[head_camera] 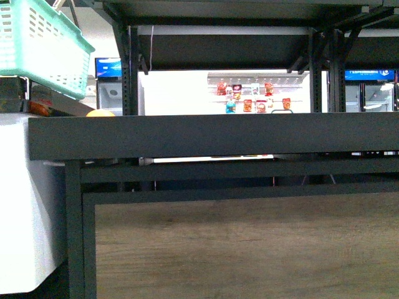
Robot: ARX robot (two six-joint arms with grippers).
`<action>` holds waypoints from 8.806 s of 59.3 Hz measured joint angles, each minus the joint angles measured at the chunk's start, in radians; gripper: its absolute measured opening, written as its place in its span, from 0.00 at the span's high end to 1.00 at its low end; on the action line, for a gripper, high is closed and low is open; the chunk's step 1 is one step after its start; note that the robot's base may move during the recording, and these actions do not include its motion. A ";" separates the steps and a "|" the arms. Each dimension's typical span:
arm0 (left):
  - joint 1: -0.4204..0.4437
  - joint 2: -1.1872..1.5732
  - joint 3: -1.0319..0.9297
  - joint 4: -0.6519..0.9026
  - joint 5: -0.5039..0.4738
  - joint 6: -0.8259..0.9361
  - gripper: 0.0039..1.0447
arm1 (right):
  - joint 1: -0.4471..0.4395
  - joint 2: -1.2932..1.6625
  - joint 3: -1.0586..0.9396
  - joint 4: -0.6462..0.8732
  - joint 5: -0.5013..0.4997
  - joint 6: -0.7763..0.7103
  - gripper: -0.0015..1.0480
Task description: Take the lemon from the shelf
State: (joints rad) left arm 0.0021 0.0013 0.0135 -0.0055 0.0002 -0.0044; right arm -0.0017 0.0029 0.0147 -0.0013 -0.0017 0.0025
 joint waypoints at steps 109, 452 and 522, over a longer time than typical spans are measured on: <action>0.000 0.000 0.000 0.000 -0.001 0.000 0.08 | 0.000 0.002 0.000 0.000 0.002 0.000 0.07; -0.166 1.647 1.138 0.168 0.669 -0.727 0.89 | 0.000 0.002 0.000 0.000 -0.001 0.000 0.07; -0.281 1.772 1.183 0.282 0.621 -0.747 0.90 | -0.153 1.423 0.442 0.339 -0.285 0.000 0.07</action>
State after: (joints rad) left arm -0.2787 1.7733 1.1965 0.2768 0.6212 -0.7517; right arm -0.1543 1.4261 0.4564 0.3378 -0.2867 0.0021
